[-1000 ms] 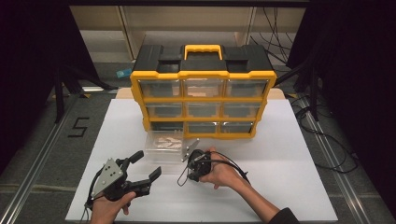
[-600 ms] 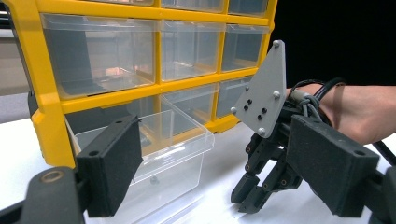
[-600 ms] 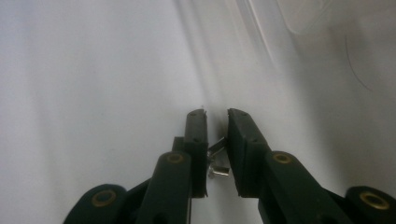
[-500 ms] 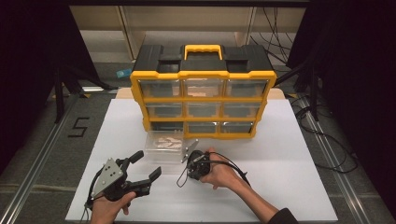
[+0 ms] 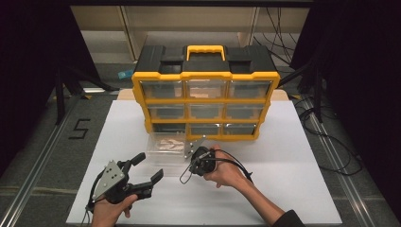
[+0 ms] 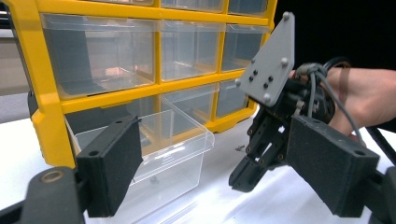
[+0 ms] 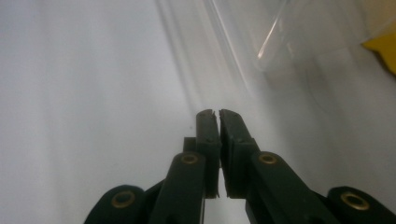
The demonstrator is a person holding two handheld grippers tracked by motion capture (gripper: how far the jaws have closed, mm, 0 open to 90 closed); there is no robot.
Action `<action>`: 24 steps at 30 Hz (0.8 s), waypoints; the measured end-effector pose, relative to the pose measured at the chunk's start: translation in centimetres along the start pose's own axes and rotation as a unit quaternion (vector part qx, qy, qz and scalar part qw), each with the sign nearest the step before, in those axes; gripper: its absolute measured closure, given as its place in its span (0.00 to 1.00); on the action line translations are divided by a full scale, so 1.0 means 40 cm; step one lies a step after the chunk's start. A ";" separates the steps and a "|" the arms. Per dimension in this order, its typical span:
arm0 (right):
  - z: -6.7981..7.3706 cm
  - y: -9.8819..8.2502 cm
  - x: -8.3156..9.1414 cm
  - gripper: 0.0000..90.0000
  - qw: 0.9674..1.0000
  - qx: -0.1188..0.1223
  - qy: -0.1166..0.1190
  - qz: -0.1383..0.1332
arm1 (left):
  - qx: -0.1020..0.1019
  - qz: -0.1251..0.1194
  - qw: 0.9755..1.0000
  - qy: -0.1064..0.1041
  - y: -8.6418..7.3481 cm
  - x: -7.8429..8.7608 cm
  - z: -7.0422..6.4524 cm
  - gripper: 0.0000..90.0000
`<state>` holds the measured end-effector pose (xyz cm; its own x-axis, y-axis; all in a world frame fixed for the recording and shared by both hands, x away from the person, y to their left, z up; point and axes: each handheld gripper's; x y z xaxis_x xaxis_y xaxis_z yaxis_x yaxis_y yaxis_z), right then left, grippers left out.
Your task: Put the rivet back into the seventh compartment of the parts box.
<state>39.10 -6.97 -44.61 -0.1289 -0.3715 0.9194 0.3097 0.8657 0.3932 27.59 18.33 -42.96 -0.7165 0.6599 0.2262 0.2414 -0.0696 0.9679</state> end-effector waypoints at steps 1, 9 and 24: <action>-0.002 0.001 0.004 0.97 1.000 -0.001 -0.002 -0.003 | 0.000 0.000 1.000 0.000 0.000 0.000 0.000 0.20; -0.011 0.001 0.032 0.97 1.000 0.001 -0.008 -0.022 | -0.001 0.000 1.000 0.000 0.000 0.000 0.000 0.20; -0.035 0.001 0.102 0.97 0.997 -0.015 -0.016 -0.072 | -0.001 0.001 1.000 0.000 0.000 -0.001 0.000 0.20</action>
Point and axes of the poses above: each handheld gripper's, and its own axes: x roughly backward along the jaws, y roughly out of its top, z roughly to its left, and after that the axes turned 7 degrees about z, right-handed
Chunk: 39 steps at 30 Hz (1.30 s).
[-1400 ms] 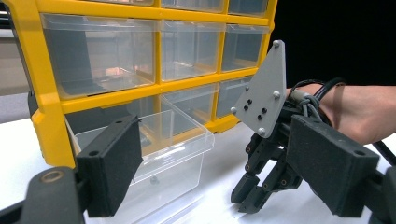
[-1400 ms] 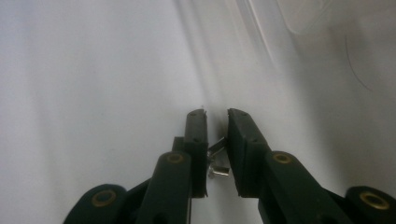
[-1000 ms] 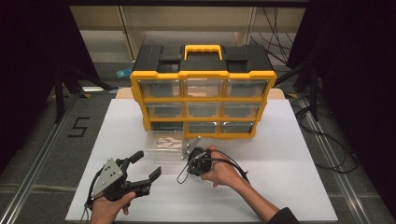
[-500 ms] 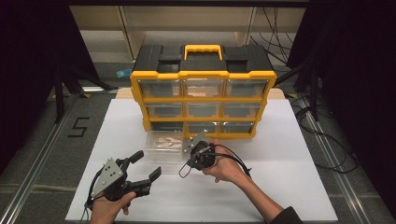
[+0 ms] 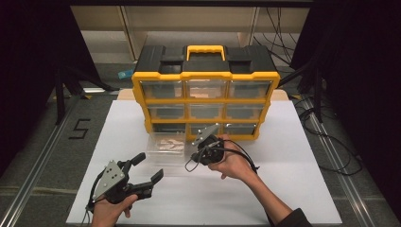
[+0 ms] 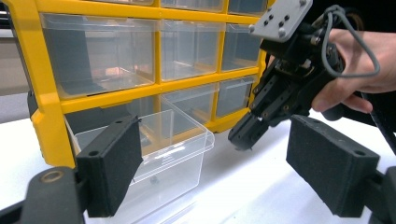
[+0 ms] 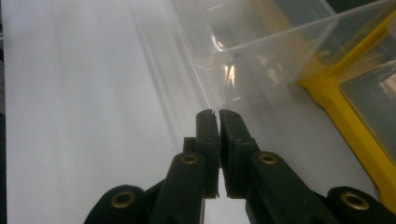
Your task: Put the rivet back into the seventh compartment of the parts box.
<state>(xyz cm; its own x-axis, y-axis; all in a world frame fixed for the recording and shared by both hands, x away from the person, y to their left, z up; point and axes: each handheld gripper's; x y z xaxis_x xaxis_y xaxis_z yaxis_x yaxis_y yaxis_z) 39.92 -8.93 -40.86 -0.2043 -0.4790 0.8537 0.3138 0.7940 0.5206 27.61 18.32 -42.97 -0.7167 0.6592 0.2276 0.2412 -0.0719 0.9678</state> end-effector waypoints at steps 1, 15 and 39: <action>-0.002 0.000 0.003 0.97 1.000 -0.001 -0.002 -0.004 | 0.000 0.000 1.000 0.000 0.000 0.000 0.000 0.20; -0.013 0.010 0.039 0.97 1.000 -0.003 -0.010 -0.025 | 0.001 0.001 1.000 0.001 -0.001 -0.001 0.000 0.20; -0.013 0.073 0.081 0.97 0.997 0.004 -0.022 -0.071 | 0.000 0.002 1.000 0.002 -0.001 -0.001 0.001 0.20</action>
Point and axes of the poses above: each handheld gripper's, and its own axes: x roughly backward along the jaws, y roughly out of its top, z roughly to its left, and after that the axes turned 7 degrees about z, right-handed
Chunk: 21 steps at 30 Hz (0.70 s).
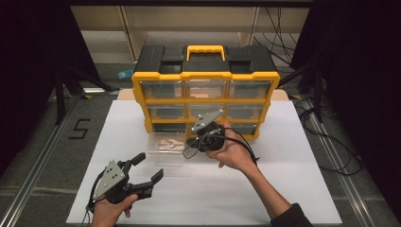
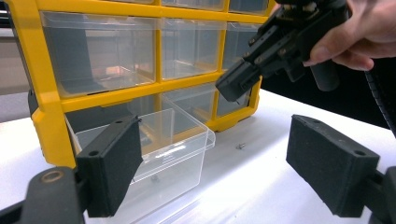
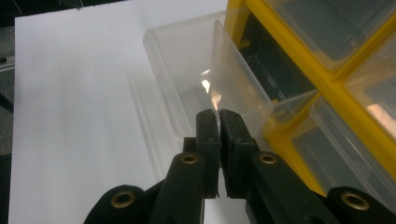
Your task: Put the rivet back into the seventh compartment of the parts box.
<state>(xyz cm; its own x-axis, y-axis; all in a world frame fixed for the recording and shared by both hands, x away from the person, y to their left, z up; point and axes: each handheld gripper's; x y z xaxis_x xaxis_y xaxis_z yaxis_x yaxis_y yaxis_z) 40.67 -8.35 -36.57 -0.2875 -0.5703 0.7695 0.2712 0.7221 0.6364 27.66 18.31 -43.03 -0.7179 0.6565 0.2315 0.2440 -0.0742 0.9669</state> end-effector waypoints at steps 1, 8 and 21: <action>0.000 0.006 0.000 0.97 1.000 0.001 0.000 -0.003 | 0.000 0.000 1.000 0.000 0.000 0.000 0.000 0.20; 0.005 0.037 -0.003 0.97 1.000 0.008 -0.003 -0.009 | 0.000 0.000 1.000 -0.001 0.000 0.000 0.000 0.20; 0.009 0.088 -0.028 0.96 1.000 0.021 0.000 -0.011 | 0.000 0.000 1.000 -0.001 0.000 0.000 0.000 0.20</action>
Point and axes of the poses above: each handheld gripper's, and its own axes: x roughly backward along the jaws, y roughly out of its top, z roughly to its left, and after that the axes turned 7 degrees about z, right-handed
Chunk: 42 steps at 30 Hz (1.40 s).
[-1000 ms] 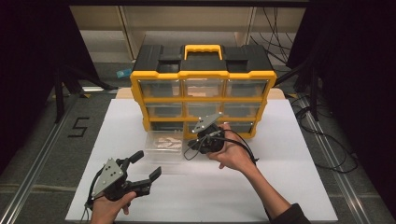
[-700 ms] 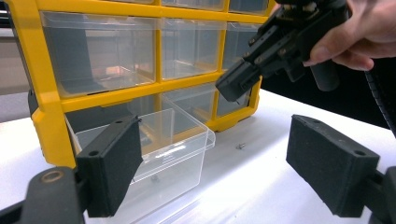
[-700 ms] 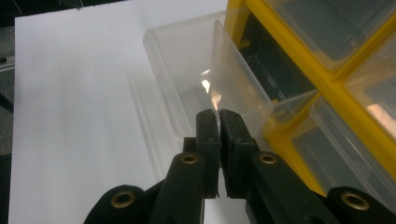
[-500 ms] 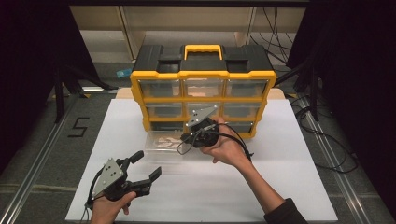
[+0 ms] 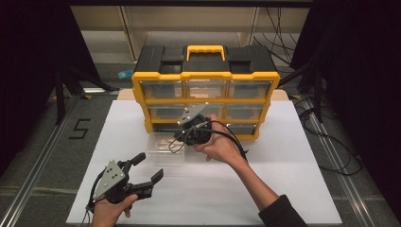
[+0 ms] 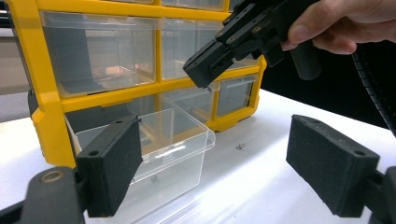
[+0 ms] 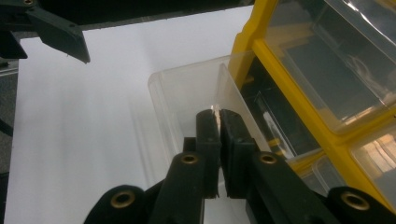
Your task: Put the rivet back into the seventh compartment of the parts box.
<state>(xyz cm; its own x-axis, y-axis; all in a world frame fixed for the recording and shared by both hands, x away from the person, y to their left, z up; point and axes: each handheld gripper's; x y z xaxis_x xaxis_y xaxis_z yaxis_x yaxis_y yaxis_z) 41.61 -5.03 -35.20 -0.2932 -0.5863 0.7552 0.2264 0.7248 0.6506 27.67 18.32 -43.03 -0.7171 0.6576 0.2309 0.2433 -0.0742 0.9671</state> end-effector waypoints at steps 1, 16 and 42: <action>0.000 0.003 -0.003 0.96 1.000 0.000 0.000 0.001 | 0.000 0.000 1.000 0.000 0.000 0.000 0.000 0.20; -0.007 0.022 -0.068 0.96 1.000 0.006 0.006 0.029 | 0.001 -0.001 1.000 0.000 0.000 0.000 0.000 0.20; -0.011 0.025 -0.095 0.63 0.999 -0.014 -0.006 0.037 | -0.001 -0.001 1.000 -0.001 0.001 0.000 0.001 0.20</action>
<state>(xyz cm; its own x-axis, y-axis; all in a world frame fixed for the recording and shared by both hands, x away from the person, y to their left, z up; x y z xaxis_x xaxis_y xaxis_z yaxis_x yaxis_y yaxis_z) 43.38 -2.22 -37.38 -0.2851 -0.5273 0.8004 0.2734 0.7556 0.5952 27.69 18.36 -43.00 -0.7166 0.6592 0.2278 0.2394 -0.0743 0.9681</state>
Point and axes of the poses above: each handheld gripper's, and its own axes: x roughly backward along the jaws, y roughly out of its top, z roughly to its left, and after that the axes turned 7 degrees about z, right-handed
